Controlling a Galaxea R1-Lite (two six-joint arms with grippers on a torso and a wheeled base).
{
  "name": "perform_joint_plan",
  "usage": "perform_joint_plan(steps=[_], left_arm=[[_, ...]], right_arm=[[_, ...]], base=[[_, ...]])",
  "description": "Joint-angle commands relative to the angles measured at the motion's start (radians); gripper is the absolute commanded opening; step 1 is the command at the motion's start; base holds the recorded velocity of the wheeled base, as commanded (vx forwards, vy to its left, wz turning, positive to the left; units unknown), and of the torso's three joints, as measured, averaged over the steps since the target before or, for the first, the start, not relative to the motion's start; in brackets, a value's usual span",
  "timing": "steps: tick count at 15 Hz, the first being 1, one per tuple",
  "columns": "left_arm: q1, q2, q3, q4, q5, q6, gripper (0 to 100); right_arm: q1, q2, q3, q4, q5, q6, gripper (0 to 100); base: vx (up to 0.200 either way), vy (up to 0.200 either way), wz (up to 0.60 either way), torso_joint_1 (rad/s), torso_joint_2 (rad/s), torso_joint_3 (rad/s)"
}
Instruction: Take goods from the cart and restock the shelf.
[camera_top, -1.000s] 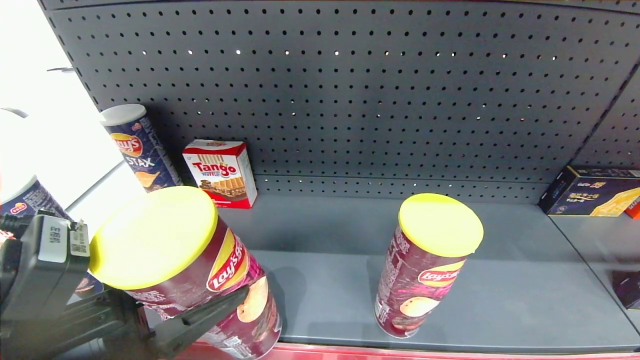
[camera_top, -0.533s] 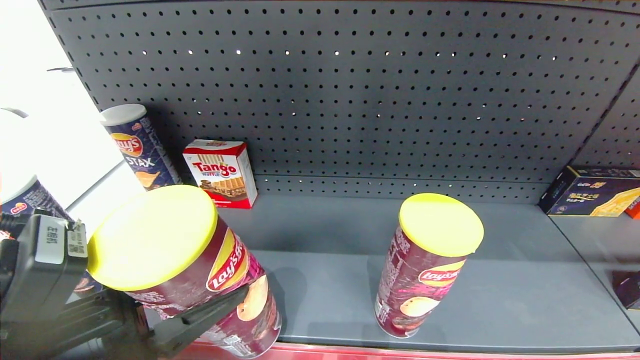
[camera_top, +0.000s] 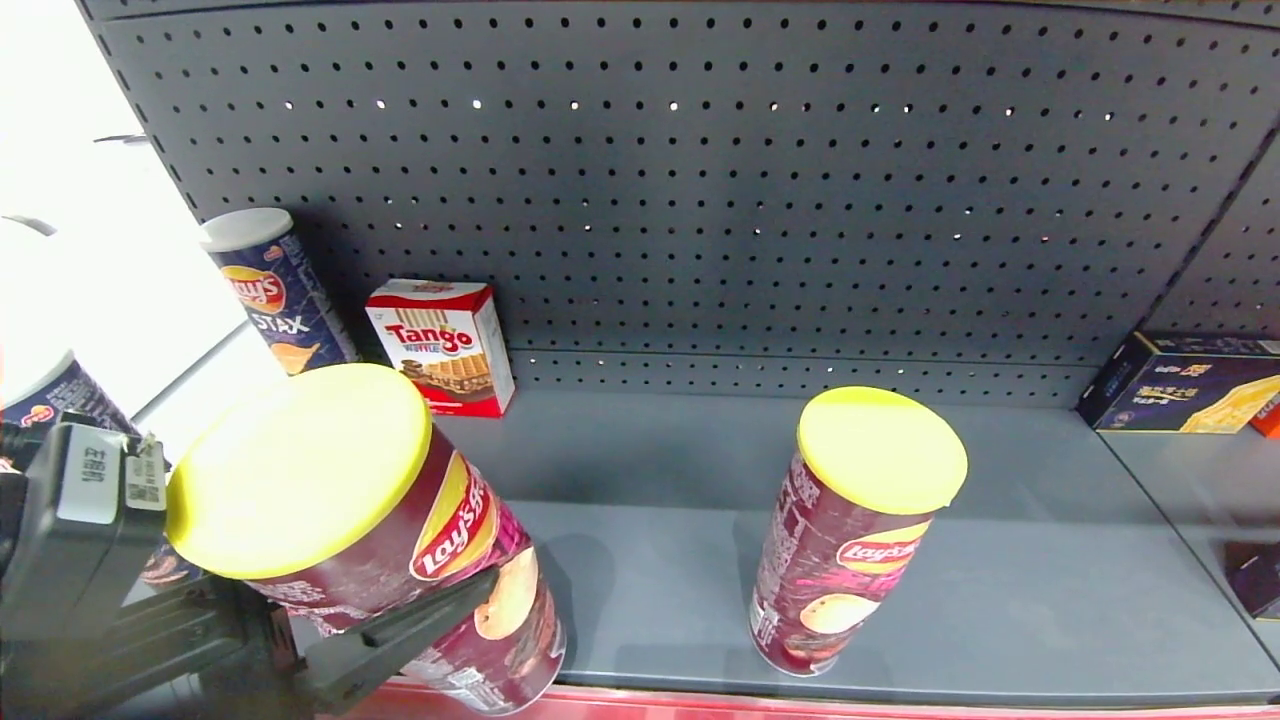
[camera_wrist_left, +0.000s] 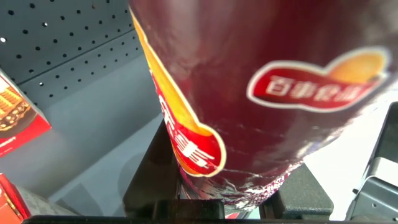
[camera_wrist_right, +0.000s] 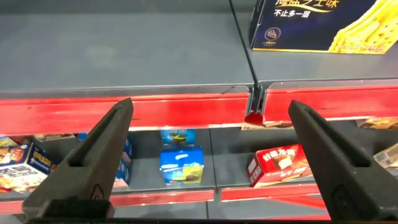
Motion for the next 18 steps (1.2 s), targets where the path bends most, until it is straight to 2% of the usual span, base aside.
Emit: perform_joint_plan(steps=[1,5,8,9,11,12,13,18], left_arm=[[0.001,-0.001,-0.004,-0.002,-0.002,-0.001,0],[-0.004,-0.015,0.006,0.005,-0.002,0.000,0],[-0.027,0.043,-0.059,0.005,0.000,-0.003,0],[-0.008,0.074,-0.085,0.006,-0.012,-0.003,0],[-0.017,0.126,-0.133,0.005,-0.077,-0.004,0],[-0.007,0.192,-0.215,0.002,-0.117,-0.003,0],[0.004,0.258,-0.260,-0.005,-0.112,0.003,0],[0.047,0.329,-0.297,-0.003,-0.108,-0.006,0]], right_arm=[[0.000,0.006,0.000,-0.002,0.001,-0.001,100],[0.000,0.006,0.000,-0.002,0.001,-0.001,100],[0.000,0.006,0.000,-0.002,0.001,-0.001,100],[0.000,0.006,0.000,-0.002,0.001,-0.001,100],[0.000,0.006,0.000,-0.002,0.001,-0.001,100],[0.000,0.006,0.000,-0.002,0.001,-0.001,100],[0.000,0.006,0.000,-0.002,0.001,-0.001,100],[0.000,0.006,0.000,-0.002,0.001,-0.001,100]], base=[[0.000,0.000,0.00,0.000,0.00,0.000],[0.000,0.000,0.00,0.000,0.00,0.000],[0.000,0.000,0.00,0.000,0.00,0.000],[0.000,0.000,0.00,0.000,0.00,0.000],[0.000,0.000,0.00,0.000,0.00,0.000],[0.000,0.000,0.00,0.000,0.00,0.000],[0.000,0.000,0.00,0.000,0.00,0.000],[0.000,0.000,0.00,0.000,0.00,0.000]])
